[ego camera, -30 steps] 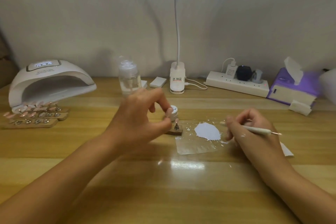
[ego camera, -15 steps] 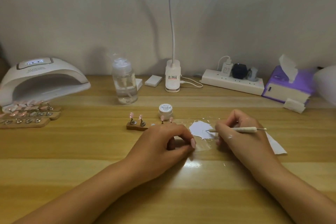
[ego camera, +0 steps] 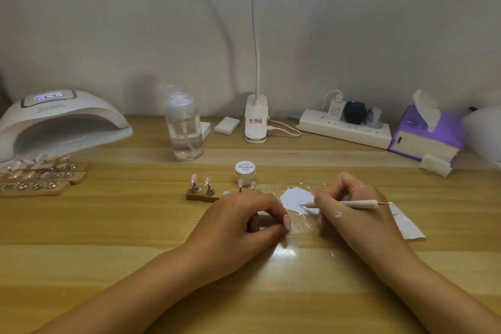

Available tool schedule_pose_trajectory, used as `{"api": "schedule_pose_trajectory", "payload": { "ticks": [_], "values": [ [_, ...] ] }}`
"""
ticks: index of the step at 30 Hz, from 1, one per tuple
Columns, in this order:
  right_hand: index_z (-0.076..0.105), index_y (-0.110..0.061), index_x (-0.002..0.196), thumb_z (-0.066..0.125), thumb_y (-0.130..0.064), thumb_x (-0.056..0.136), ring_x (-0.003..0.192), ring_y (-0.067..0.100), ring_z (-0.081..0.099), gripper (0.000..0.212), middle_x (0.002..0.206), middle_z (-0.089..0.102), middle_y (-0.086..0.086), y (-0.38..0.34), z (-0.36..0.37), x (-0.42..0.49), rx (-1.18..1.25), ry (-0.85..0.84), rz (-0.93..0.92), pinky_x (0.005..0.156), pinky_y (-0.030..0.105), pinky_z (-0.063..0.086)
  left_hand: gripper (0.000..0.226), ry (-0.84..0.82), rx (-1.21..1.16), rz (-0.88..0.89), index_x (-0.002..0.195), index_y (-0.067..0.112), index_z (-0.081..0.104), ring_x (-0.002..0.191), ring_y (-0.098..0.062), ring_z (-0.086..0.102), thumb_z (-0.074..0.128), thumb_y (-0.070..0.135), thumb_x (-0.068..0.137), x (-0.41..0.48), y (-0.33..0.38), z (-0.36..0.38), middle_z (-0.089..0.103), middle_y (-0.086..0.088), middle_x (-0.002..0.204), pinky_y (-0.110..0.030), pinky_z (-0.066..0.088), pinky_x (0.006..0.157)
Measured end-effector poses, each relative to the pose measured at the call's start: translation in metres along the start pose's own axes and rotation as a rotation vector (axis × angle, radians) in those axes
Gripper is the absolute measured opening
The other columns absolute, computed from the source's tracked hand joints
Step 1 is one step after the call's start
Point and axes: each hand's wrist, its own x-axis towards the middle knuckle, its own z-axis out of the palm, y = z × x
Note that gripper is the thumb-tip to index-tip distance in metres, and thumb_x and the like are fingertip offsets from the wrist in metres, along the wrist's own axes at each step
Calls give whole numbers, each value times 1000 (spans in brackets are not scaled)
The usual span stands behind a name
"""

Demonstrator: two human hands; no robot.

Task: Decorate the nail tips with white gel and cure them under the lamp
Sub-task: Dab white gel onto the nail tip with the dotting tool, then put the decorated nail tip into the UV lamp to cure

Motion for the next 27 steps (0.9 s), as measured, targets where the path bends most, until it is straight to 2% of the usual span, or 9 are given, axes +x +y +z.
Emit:
{"api": "schedule_pose_trajectory", "payload": {
  "ticks": [6, 9, 11, 13, 15, 17, 20, 23, 27],
  "values": [
    [57, -14, 76, 65, -27, 86, 57, 8, 66, 18, 60, 72, -3, 7, 1, 5, 44, 42, -62, 72, 41, 57, 8, 7, 10, 8, 87, 34, 69, 61, -18, 55, 72, 27, 86, 0, 1, -2, 70, 13, 89, -26, 44, 61],
    [56, -17, 84, 65, -40, 92, 57, 6, 65, 26, 64, 72, -6, 7, 0, 4, 81, 93, -151, 61, 34, 52, 9, 17, 17, 9, 86, 34, 69, 59, -15, 56, 72, 25, 86, 0, 4, -3, 70, 16, 90, -28, 44, 60],
    [52, -21, 87, 63, -47, 93, 54, 7, 64, 28, 62, 70, -5, 8, -1, 2, 104, 97, -231, 57, 27, 47, 13, 14, 19, 12, 85, 33, 69, 58, -12, 56, 73, 21, 86, 1, 7, -3, 70, 16, 89, -22, 42, 59],
    [50, -25, 88, 64, -44, 95, 57, 8, 63, 24, 65, 67, -6, 11, 1, -1, 29, 93, -337, 55, 23, 45, 18, 18, 14, 5, 83, 34, 69, 57, -8, 56, 74, 16, 85, 1, 13, -3, 69, 19, 85, -15, 39, 58],
    [48, -31, 93, 64, -38, 96, 69, 8, 61, 18, 72, 61, -13, 14, 3, -3, -138, 110, -421, 61, 27, 49, 19, 27, -54, -34, 82, 34, 70, 58, -5, 57, 75, 16, 84, 3, 19, -3, 68, 22, 82, -12, 41, 58],
    [46, -39, 103, 65, -30, 95, 78, 5, 58, 22, 86, 59, -21, 15, 4, -3, -223, 126, -425, 69, 31, 51, 9, 0, -226, -121, 84, 33, 71, 61, -4, 58, 78, 27, 82, 7, 23, -5, 72, 17, 90, -15, 46, 60],
    [52, -37, 115, 63, -15, 94, 87, 4, 56, 32, 101, 60, -23, 16, 1, -1, -241, 156, -425, 76, 35, 52, 30, -161, -500, -269, 88, 28, 73, 63, -8, 59, 77, 49, 67, 12, 27, -8, 75, 6, 100, -16, 47, 58],
    [56, -34, 118, 55, -8, 96, 99, 4, 56, 34, 99, 57, -28, 14, 0, -3, -262, 61, -467, 83, 37, 52, 38, -225, -642, -328, 87, 21, 75, 58, -9, 56, 83, 46, 59, 17, 28, -4, 72, 1, 79, -15, 45, 51],
    [58, -34, 121, 47, -3, 94, 107, 5, 55, 43, 94, 50, -35, 15, -4, -6, -270, -29, -517, 85, 38, 52, 36, -197, -721, -344, 88, 19, 76, 55, -7, 57, 85, 40, 60, 21, 28, 1, 75, 3, 93, -15, 44, 47]
  ]
}}
